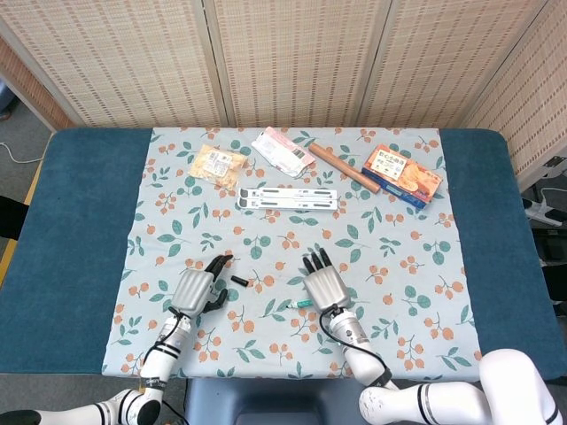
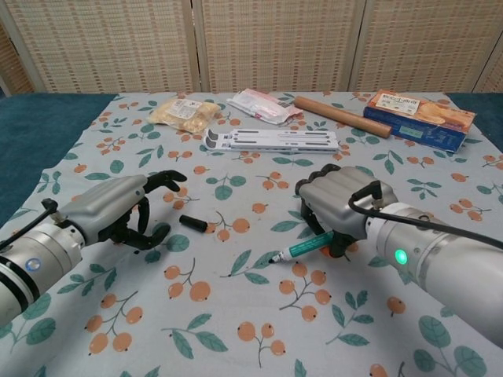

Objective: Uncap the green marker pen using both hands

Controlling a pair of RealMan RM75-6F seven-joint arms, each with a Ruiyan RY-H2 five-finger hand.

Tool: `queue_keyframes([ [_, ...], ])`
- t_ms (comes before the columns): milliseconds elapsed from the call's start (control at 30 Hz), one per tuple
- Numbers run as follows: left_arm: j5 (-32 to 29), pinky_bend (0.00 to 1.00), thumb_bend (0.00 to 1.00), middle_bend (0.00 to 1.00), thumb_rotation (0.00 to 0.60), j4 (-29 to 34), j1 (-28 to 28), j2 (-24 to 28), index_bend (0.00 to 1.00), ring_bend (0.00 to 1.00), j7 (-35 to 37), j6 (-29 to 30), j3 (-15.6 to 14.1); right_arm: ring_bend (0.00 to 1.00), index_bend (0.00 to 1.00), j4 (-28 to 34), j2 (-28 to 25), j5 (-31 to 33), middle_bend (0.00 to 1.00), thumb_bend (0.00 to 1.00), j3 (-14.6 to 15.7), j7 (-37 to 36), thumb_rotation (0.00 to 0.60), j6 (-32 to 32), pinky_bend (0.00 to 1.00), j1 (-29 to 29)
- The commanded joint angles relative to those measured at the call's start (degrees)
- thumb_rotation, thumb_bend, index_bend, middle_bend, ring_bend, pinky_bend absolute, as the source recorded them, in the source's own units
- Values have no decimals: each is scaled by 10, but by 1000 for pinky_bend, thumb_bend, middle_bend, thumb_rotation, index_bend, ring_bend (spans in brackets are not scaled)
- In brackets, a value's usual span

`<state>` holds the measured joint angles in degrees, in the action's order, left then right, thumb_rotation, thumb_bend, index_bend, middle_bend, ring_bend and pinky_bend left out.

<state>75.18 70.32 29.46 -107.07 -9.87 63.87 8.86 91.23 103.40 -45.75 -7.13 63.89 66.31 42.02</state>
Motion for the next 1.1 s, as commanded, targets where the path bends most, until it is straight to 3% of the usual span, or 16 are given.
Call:
queue_keyframes([
  [33,-4,886,419,65,600,54,-5,31,45,493,-5,3,2,0,0,63,-44,38,7,244,-9,37,600,19,0,6],
  [333,11,866,398,34,600,175,-18,102,17,426,-18,26,-8,0,0,164,-131,81,0,129,1,54,600,46,0,11],
  [433,33,810,397,25,600,222,-32,140,13,358,-12,48,-20,0,0,206,-168,76,0,121,1,30,600,54,0,4],
  [500,56,710,388,16,600,253,-47,175,9,248,2,67,-36,0,0,240,-202,44,0,121,13,6,600,66,0,-10],
  [567,93,574,384,6,600,274,-72,219,8,115,27,102,-62,0,0,279,-249,-25,0,121,47,-29,600,87,0,-41],
  [667,150,397,381,0,600,269,-123,274,7,5,77,173,-110,0,0,304,-317,-169,0,120,129,-95,600,134,0,-108],
  [733,179,313,379,0,600,240,-162,302,6,0,98,225,-141,0,0,282,-352,-280,0,120,192,-156,600,187,0,-168],
  [833,191,140,379,0,600,193,-206,332,1,0,112,277,-166,0,0,202,-370,-395,0,120,253,-248,600,283,0,-258],
  [1000,179,80,383,0,600,147,-228,354,0,0,107,290,-164,0,0,92,-367,-422,0,120,260,-364,600,394,0,-364],
  [1100,172,77,386,0,600,155,-231,373,0,0,90,278,-164,0,0,89,-394,-428,0,120,257,-398,600,399,0,-379],
])
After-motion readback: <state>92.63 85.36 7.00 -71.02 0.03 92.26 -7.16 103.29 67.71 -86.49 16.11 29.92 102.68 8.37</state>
